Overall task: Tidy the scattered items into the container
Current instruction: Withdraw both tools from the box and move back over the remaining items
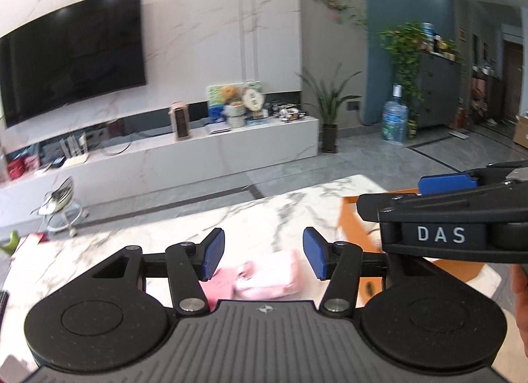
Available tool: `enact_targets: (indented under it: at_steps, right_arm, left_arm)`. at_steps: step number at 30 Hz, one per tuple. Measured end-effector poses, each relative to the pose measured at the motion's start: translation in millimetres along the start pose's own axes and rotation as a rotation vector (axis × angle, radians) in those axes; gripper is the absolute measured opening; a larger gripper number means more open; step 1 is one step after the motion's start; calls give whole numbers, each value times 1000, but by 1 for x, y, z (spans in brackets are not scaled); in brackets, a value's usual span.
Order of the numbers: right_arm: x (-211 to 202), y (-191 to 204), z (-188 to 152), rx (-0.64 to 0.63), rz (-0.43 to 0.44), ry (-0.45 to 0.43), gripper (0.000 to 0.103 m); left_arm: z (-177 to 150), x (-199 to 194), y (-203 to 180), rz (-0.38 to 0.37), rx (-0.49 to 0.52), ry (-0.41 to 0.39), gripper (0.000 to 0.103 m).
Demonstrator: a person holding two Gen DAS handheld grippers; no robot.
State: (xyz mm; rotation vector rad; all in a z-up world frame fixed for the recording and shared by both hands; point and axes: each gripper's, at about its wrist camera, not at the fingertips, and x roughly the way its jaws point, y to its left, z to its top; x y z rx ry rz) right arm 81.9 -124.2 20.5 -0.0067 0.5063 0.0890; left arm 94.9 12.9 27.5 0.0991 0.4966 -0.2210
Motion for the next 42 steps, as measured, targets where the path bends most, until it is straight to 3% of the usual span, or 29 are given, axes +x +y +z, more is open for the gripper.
enact_targets:
  at_steps: [14, 22, 27, 33, 37, 42]
  right_arm:
    - [25, 91, -17, -162, 53, 34, 82]
    - [56, 124, -33, -284, 55, 30, 86]
    - [79, 135, -42, -363, 85, 60, 86]
    - [111, 133, -51, -440, 74, 92, 86]
    - [132, 126, -55, -474, 82, 114, 85]
    - [160, 124, -70, -572, 88, 141, 76]
  left_arm:
    - [-47, -1, 99, 105, -169, 90, 66]
    - [-69, 11, 136, 193, -236, 93, 69]
    - [-75, 26, 139, 208, -214, 115, 70]
    - [-82, 60, 132, 129, -161, 207, 70]
    - [-89, 83, 130, 124, -99, 250, 70]
    - [-96, 111, 125, 102, -7, 302, 70]
